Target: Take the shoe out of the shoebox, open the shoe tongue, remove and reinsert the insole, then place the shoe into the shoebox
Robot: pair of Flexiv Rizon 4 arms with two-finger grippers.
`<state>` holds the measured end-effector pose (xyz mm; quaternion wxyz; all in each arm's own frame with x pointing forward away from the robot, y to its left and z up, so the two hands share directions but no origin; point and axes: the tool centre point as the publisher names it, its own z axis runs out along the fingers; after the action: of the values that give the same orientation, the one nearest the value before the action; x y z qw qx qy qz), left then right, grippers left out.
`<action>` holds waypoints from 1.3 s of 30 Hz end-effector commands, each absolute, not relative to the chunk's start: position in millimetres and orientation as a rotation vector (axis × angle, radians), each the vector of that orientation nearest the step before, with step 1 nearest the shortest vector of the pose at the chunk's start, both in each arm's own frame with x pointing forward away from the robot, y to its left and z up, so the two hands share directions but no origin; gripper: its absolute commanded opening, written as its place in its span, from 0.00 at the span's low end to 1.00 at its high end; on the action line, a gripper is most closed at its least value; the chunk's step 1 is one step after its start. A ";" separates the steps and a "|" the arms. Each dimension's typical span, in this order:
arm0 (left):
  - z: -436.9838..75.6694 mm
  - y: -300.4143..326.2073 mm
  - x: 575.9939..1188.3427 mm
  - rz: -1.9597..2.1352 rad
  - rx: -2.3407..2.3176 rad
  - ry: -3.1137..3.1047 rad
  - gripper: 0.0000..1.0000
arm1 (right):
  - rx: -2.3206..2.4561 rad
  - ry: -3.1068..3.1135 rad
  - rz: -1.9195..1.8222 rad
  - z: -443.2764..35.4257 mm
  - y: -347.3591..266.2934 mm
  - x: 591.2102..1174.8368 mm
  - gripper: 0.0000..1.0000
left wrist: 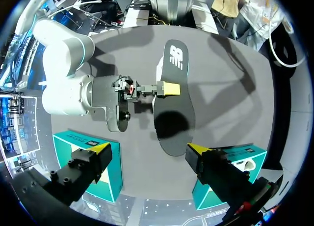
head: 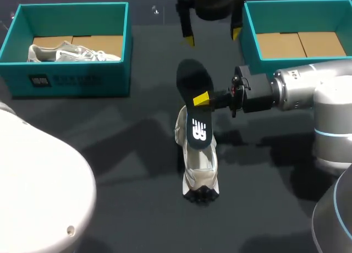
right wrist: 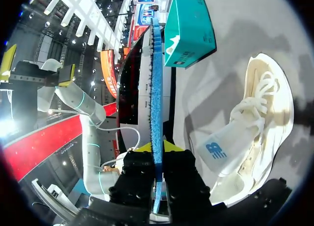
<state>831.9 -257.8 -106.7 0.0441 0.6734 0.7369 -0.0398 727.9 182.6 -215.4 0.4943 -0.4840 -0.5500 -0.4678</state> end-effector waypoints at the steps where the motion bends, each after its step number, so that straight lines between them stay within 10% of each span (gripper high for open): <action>1: -106.6 -261.0 832.1 -0.112 2.069 2.267 1.00 | -1.175 -1.333 -1.135 -216.2 183.7 727.1 0.00; 39: -115.9 -190.6 801.1 -0.738 1.733 1.778 1.00 | -1.175 -1.333 -1.135 -216.2 183.7 727.1 0.00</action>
<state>808.2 -202.9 -108.4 0.1585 0.6776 0.6962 -0.1759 727.9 182.7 -215.7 0.4944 -0.4838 -0.5497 -0.4683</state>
